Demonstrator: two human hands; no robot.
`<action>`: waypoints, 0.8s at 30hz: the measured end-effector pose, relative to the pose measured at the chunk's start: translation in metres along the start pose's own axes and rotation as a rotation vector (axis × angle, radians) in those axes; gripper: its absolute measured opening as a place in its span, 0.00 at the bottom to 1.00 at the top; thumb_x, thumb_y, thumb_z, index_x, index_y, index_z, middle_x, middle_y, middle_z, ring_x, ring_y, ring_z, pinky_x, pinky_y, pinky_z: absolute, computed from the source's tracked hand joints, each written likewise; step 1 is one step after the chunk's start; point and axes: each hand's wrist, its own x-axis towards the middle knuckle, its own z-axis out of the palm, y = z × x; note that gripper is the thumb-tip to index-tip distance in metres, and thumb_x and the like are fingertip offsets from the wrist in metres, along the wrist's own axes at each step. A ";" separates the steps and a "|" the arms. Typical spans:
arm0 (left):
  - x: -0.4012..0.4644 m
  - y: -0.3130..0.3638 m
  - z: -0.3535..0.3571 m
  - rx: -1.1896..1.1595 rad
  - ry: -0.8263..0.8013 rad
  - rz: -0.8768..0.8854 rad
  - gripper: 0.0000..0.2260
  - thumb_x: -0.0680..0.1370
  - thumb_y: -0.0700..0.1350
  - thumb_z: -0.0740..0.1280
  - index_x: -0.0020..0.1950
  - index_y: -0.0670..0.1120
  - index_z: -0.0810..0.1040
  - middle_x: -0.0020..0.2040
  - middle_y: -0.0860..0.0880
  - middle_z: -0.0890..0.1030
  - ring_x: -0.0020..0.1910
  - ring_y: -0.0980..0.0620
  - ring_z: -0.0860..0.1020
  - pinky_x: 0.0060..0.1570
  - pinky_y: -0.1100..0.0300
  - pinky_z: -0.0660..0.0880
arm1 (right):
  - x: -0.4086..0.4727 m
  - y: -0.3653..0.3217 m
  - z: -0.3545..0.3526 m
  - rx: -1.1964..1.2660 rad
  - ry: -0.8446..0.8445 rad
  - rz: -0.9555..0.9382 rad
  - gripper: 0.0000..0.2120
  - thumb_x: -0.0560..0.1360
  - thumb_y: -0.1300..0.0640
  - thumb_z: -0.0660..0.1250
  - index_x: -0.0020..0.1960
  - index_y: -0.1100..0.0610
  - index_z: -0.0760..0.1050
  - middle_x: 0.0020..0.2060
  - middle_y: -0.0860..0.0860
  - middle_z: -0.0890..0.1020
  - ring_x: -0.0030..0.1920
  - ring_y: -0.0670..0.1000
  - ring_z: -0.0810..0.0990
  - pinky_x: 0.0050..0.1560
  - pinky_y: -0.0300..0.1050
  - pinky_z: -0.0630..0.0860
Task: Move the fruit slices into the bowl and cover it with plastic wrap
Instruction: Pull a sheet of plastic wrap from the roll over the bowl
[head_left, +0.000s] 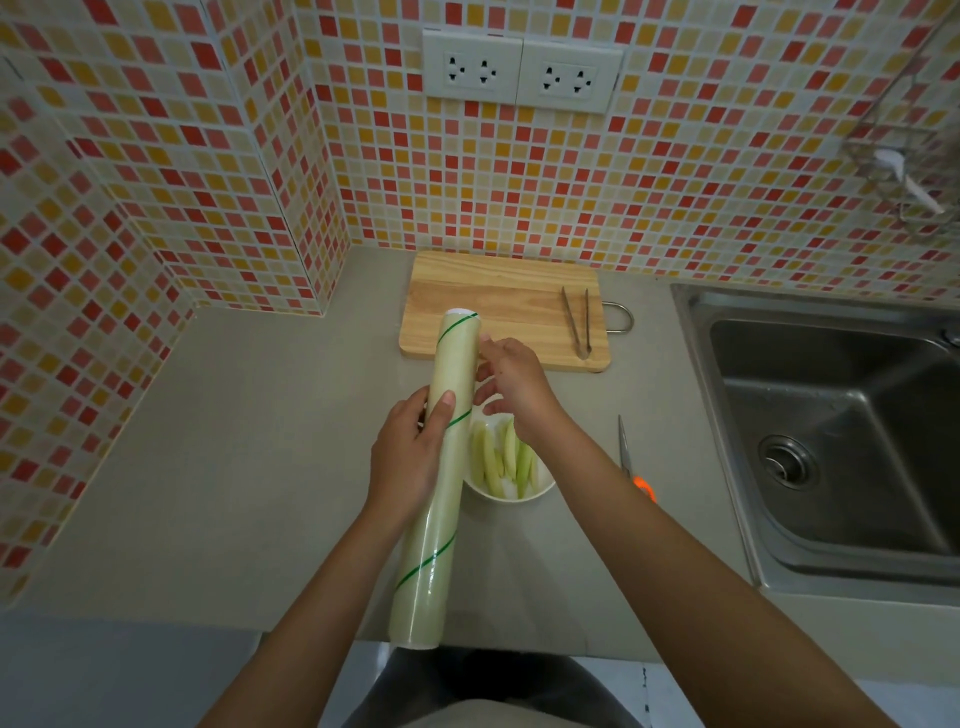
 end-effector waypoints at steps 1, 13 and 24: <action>0.000 0.000 0.000 0.027 0.002 0.004 0.14 0.81 0.58 0.57 0.54 0.53 0.79 0.47 0.48 0.80 0.46 0.50 0.79 0.49 0.51 0.74 | 0.000 0.000 0.001 -0.026 0.003 -0.031 0.10 0.80 0.53 0.58 0.47 0.59 0.69 0.35 0.53 0.74 0.26 0.51 0.73 0.24 0.39 0.69; 0.013 0.016 0.002 -0.063 -0.010 0.046 0.15 0.82 0.55 0.58 0.45 0.48 0.78 0.40 0.44 0.79 0.39 0.48 0.77 0.41 0.53 0.71 | -0.004 0.001 0.003 -0.168 0.048 -0.155 0.11 0.81 0.54 0.54 0.42 0.57 0.68 0.32 0.54 0.74 0.23 0.52 0.72 0.22 0.38 0.66; 0.011 0.012 -0.001 -0.052 -0.012 0.044 0.15 0.81 0.56 0.58 0.48 0.48 0.79 0.45 0.43 0.80 0.45 0.46 0.79 0.47 0.49 0.74 | 0.008 -0.010 -0.015 0.172 -0.050 0.178 0.22 0.75 0.39 0.63 0.51 0.59 0.76 0.38 0.52 0.78 0.29 0.51 0.76 0.29 0.40 0.73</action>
